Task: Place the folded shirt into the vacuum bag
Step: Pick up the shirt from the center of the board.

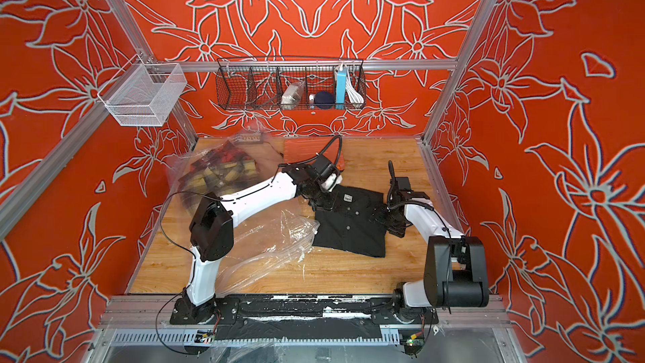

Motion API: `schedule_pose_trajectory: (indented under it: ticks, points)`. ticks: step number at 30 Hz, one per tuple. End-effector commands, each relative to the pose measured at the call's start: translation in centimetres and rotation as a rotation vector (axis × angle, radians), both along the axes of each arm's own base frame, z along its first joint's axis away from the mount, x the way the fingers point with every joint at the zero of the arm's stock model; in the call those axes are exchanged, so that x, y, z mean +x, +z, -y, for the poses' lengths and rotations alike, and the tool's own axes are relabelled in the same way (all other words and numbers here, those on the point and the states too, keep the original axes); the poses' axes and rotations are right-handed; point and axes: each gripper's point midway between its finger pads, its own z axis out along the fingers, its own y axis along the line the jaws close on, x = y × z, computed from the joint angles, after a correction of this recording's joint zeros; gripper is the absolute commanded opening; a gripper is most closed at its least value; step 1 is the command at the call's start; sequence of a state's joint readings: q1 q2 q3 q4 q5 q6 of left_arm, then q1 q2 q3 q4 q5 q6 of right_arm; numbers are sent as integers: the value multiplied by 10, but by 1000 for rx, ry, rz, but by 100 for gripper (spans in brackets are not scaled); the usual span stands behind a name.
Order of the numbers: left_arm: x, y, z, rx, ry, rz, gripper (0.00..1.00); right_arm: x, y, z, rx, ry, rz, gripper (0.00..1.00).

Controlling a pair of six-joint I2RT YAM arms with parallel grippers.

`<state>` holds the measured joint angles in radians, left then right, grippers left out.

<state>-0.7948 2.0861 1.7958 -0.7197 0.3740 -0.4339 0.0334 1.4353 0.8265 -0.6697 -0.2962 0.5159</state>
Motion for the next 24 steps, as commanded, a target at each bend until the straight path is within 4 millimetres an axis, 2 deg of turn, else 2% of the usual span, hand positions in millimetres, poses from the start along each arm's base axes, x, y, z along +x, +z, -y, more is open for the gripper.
schedule_pose_trajectory:
  ticks: [1, 5, 8, 10, 13, 17, 19, 22, 24]
  points:
    - [7, -45, -3, 41, 8, -71, 35, 9, -13, -8, 53, -3, 12, 82]
    - [7, -82, -8, 90, 10, -95, 33, 13, -31, -16, 107, -41, 0, 76]
    - [1, -103, -7, 83, 23, -141, 32, 21, -39, -26, 168, -78, 27, 67]
    - [-4, -113, -7, 66, 34, -166, 31, 30, -38, -33, 214, -81, 65, 55]
    - [-10, -117, -4, 38, 42, -191, 30, 51, -22, -45, 286, -60, 145, 36]
    - [-10, -105, 8, -23, 35, -195, 31, 64, -1, -44, 255, -20, 198, 13]
    - [-6, -87, 6, -34, 26, -180, 31, 61, 3, -32, 171, -13, 171, 3]
    - [8, -41, -10, -62, 56, -129, 31, 44, 3, -7, 0, 7, 84, 0]
    - [15, -22, -29, -48, 88, -99, 32, 36, 9, 8, -107, 33, 63, 0]
